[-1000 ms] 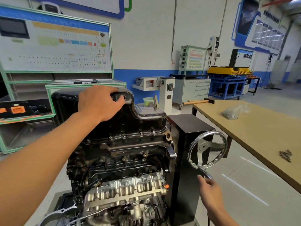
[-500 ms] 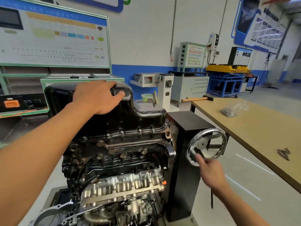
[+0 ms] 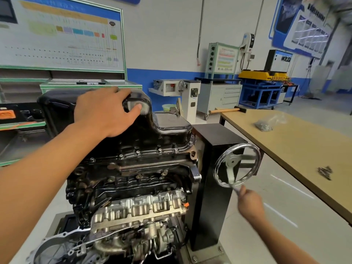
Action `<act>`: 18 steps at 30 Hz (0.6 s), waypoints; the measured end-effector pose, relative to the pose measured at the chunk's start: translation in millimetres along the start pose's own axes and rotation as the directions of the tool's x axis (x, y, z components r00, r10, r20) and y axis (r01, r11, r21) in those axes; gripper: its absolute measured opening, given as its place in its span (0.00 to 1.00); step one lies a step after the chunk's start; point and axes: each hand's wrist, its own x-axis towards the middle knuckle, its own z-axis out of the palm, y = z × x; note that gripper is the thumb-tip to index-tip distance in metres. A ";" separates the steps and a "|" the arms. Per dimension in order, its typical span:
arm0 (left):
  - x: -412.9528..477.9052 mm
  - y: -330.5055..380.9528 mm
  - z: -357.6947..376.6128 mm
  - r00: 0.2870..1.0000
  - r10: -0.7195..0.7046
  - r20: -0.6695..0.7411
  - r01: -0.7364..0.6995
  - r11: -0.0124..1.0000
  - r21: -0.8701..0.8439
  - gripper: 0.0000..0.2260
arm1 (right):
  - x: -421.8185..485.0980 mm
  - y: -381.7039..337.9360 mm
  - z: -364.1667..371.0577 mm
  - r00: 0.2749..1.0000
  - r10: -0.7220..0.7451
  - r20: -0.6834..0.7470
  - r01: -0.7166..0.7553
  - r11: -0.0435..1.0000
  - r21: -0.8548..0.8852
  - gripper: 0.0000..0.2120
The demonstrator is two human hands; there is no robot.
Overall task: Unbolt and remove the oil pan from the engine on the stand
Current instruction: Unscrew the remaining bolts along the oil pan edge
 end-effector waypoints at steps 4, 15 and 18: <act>-2.2 1.5 -3.6 1.000 -0.007 0.006 0.007 1.000 0.012 0.32 | -16.2 -25.7 27.8 0.996 0.043 -0.079 -0.030 0.988 0.154 0.24; -2.5 1.1 -4.5 0.999 0.008 0.035 -0.008 1.000 -0.012 0.31 | 2.5 10.9 12.0 1.000 -0.011 0.000 0.011 0.996 -0.087 0.19; -3.6 0.7 -6.8 0.997 0.006 0.072 -0.006 1.000 -0.007 0.36 | -3.3 9.3 -2.8 0.990 0.127 0.058 -0.131 0.990 0.059 0.33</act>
